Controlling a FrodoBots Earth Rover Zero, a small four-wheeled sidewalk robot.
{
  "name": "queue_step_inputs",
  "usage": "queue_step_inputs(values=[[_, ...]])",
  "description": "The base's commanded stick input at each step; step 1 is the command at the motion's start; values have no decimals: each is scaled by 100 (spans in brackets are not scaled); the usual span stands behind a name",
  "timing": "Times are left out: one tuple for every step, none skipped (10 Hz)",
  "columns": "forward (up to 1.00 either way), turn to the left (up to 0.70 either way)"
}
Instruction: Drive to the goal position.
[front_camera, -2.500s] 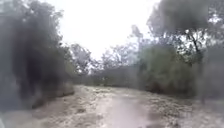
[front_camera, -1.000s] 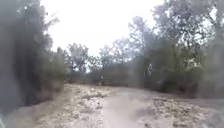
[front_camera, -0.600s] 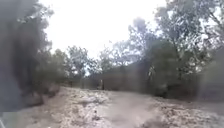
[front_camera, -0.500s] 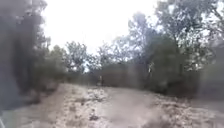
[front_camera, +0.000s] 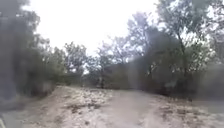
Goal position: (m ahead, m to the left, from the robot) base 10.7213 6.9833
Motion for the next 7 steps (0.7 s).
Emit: queue_step_inputs(values=[[85,0],[85,0],[85,18],[85,34],[85,22],[85,5],[85,0]])
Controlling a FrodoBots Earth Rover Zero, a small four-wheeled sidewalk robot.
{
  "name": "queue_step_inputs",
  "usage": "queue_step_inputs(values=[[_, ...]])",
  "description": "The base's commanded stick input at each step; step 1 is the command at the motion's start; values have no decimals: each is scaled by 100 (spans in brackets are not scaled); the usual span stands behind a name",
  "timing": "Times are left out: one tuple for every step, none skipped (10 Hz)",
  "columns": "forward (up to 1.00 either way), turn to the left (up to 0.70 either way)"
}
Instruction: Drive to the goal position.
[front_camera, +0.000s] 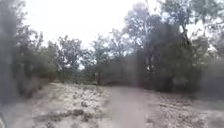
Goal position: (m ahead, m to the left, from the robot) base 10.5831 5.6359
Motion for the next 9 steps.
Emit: queue_step_inputs(values=[[85,0],[85,0],[85,0],[85,0],[85,19],[85,34],[85,21],[85,0],[85,0]])
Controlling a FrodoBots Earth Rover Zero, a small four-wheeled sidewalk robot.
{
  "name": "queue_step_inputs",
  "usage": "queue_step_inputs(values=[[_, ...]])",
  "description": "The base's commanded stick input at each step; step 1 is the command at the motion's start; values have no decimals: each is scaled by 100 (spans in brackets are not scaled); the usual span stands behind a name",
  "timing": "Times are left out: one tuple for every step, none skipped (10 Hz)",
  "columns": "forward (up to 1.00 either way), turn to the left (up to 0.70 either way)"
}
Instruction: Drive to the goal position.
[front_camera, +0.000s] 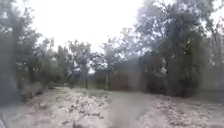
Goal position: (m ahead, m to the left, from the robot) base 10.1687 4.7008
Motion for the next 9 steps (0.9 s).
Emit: queue_step_inputs(values=[[85,0],[85,0],[85,0],[85,0],[85,0],[85,34],[85,34],[85,34],[85,7]])
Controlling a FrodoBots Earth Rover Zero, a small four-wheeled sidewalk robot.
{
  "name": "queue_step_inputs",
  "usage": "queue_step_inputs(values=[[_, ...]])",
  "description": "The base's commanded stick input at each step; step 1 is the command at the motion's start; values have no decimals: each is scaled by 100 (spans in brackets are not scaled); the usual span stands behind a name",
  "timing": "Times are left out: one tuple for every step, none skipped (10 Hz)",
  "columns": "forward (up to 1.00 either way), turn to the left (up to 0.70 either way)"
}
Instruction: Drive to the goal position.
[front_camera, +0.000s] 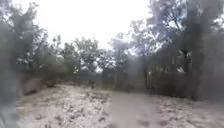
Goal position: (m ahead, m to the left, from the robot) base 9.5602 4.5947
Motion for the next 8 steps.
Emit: queue_step_inputs(values=[[85,2],[85,0],[85,0],[85,7],[85,21],[85,34],[85,34],[85,11]])
